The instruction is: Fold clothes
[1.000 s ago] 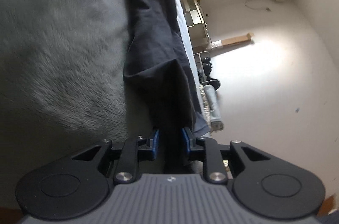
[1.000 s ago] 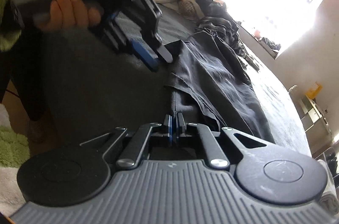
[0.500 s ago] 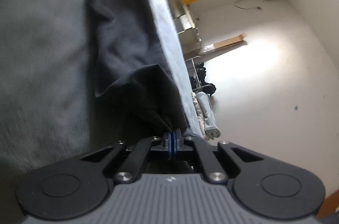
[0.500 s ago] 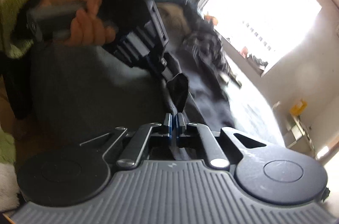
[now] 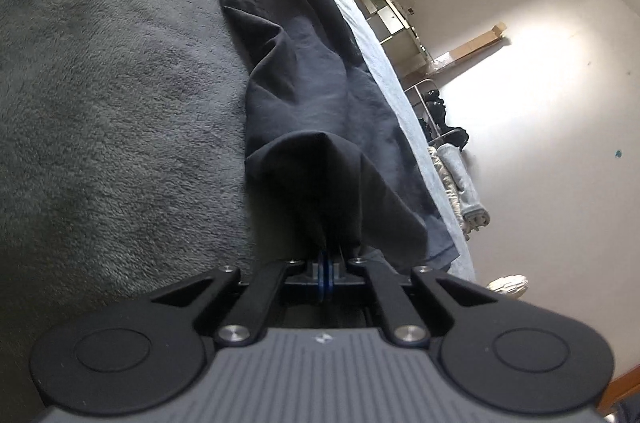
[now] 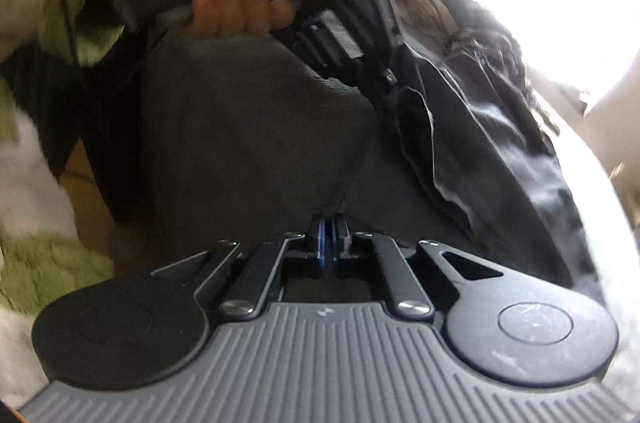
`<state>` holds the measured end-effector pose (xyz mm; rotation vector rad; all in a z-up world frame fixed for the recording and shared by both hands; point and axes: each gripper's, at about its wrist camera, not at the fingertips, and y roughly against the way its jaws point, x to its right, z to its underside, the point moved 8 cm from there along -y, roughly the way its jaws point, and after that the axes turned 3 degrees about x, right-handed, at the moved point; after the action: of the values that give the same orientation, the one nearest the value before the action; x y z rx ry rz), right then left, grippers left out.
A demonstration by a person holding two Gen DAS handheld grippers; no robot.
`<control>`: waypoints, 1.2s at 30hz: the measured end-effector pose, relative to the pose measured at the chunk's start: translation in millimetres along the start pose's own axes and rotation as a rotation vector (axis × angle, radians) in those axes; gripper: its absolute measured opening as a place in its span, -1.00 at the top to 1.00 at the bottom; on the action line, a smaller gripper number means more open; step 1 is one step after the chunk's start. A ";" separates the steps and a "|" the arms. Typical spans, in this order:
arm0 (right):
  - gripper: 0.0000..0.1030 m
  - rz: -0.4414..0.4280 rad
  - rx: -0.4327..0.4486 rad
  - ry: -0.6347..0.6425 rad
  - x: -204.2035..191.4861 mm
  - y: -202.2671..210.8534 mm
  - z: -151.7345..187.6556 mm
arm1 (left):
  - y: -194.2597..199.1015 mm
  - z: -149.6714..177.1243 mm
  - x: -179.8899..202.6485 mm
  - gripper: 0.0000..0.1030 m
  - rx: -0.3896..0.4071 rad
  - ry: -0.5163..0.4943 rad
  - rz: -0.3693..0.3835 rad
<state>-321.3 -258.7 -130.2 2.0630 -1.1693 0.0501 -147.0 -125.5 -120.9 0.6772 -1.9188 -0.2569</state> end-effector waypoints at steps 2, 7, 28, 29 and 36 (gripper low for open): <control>0.92 -0.020 -0.026 -0.069 5.3 -10.5 5.6 | -1.4 3.1 -0.1 0.93 -0.004 -0.018 -0.011; 0.92 -0.090 -0.082 -0.253 9.1 -4.6 22.3 | 9.6 14.7 1.7 0.82 -0.022 -0.078 -0.015; 0.21 0.224 0.152 -1.148 240.4 67.6 91.7 | 17.8 53.0 71.0 0.27 0.047 -0.445 -0.087; 0.21 0.222 0.150 -1.162 245.4 65.2 94.1 | 15.9 52.3 71.9 0.26 0.050 -0.456 -0.091; 0.21 0.174 0.133 -1.230 272.8 52.2 103.9 | 13.9 43.6 72.3 0.18 0.065 -0.497 -0.132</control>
<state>-234.3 -536.1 -71.9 2.0597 -2.0597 -1.2304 -212.5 -160.1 -78.0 0.8419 -2.3638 -0.4830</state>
